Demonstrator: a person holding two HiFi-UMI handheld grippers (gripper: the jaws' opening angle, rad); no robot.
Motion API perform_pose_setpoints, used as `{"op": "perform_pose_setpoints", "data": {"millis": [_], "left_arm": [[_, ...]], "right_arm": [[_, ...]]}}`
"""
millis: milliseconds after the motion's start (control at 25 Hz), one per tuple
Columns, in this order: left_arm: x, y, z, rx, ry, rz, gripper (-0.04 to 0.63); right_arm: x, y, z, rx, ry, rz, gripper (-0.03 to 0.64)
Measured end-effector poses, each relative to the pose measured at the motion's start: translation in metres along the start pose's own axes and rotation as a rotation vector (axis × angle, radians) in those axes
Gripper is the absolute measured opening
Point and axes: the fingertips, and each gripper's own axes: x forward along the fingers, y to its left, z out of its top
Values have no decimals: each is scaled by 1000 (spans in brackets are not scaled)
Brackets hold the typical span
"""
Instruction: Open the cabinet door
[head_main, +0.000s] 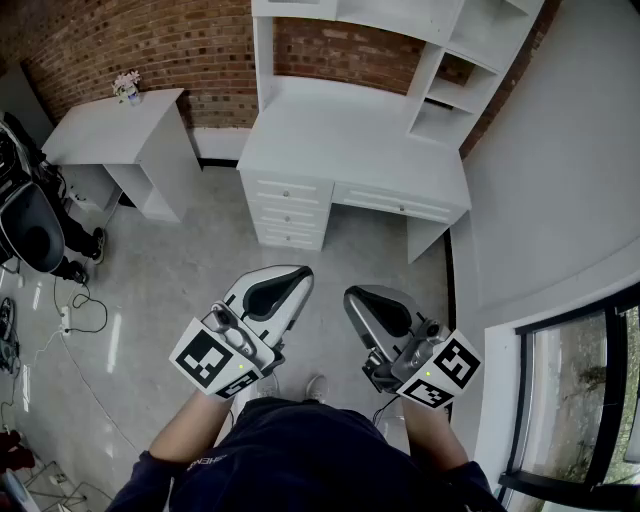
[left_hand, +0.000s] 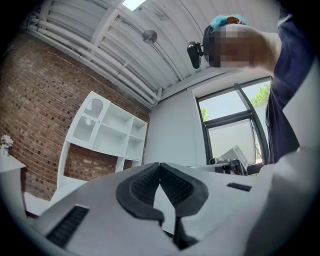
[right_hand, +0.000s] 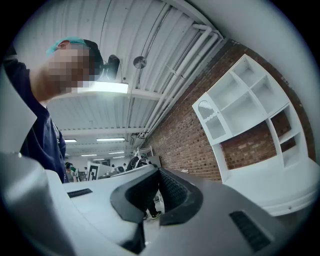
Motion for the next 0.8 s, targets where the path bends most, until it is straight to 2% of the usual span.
{"op": "perform_pose_setpoints", "data": {"millis": [800], "left_arm": [[19, -43, -14, 55, 41, 64, 8]], "right_arm": [[-57, -17, -3, 66, -3, 38, 26]]}}
